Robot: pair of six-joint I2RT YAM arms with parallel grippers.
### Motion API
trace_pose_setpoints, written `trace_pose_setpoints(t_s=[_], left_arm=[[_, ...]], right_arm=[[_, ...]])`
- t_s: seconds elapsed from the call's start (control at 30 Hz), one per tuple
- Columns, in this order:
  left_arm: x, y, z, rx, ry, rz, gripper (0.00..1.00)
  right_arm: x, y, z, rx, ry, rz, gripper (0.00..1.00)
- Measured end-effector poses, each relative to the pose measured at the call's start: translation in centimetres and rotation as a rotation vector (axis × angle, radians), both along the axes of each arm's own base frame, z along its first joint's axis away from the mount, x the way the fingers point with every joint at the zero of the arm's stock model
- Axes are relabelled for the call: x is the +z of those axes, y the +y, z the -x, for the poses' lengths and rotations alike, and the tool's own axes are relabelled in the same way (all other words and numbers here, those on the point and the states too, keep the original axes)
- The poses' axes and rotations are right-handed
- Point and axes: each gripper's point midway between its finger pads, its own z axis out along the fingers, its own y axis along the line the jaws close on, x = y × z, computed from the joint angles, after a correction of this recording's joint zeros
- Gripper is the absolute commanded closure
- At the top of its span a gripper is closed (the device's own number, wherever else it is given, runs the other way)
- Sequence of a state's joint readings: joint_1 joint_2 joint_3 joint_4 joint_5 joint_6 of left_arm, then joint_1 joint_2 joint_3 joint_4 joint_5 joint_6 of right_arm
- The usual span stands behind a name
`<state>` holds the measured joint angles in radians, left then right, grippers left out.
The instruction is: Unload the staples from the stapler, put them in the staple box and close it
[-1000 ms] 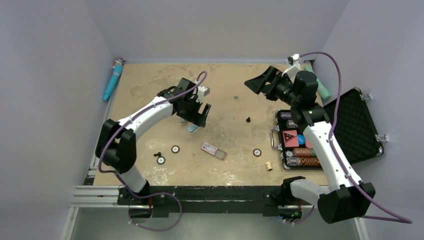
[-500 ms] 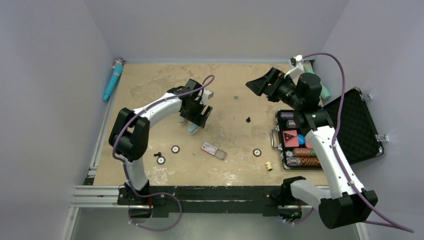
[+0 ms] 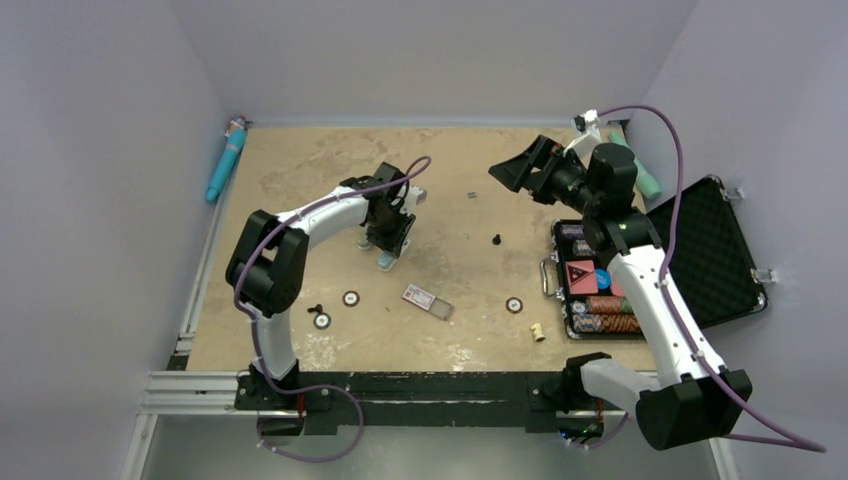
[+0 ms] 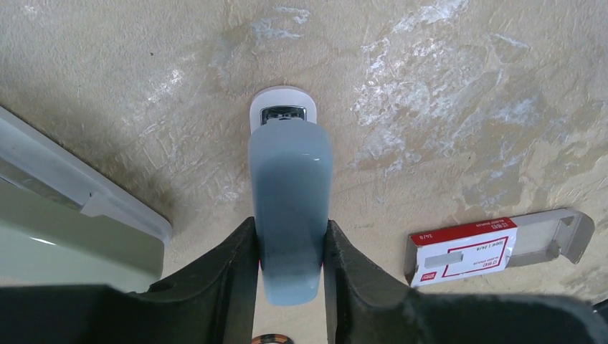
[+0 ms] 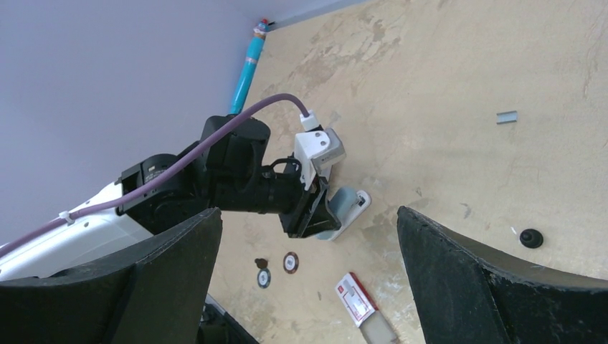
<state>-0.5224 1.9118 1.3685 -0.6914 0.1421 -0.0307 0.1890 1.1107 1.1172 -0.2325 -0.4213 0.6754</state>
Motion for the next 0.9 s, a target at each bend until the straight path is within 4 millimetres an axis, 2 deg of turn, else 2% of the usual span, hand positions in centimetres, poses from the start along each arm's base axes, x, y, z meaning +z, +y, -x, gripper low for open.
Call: trace_pose_setpoints(t_s=[0.13,0.4,0.5,0.6,0.7,0.9], left_arm=[[0.0,0.0,0.0,0.003,0.003,0.001,1.00],[0.4,-0.6,0.7,0.026,0.040,0.041,1.00],[1.9,-1.5,1.2,0.048,0.064,0.101,1.00],[5.2,-3.2,1.0,0.057,0.050,0.206,1.00],[9.7,-5.3,0.5,0.049,0.023,0.337,1.00],[18.4,-8.2,0.7,0.010,-0.025,0.558,1.00]], right_arm=[[0.0,0.1,0.1,0.012,0.001,0.000,0.04],[0.0,0.3,0.2,0.024,0.000,-0.003,0.04],[-0.1,0.7,0.2,0.047,0.003,-0.010,0.04],[-0.5,1.2,0.1,0.078,0.022,-0.023,0.02],[-0.8,1.6,-0.1,0.096,0.036,-0.039,0.02],[1.5,2.4,0.3,0.161,-0.056,-0.068,0.02]])
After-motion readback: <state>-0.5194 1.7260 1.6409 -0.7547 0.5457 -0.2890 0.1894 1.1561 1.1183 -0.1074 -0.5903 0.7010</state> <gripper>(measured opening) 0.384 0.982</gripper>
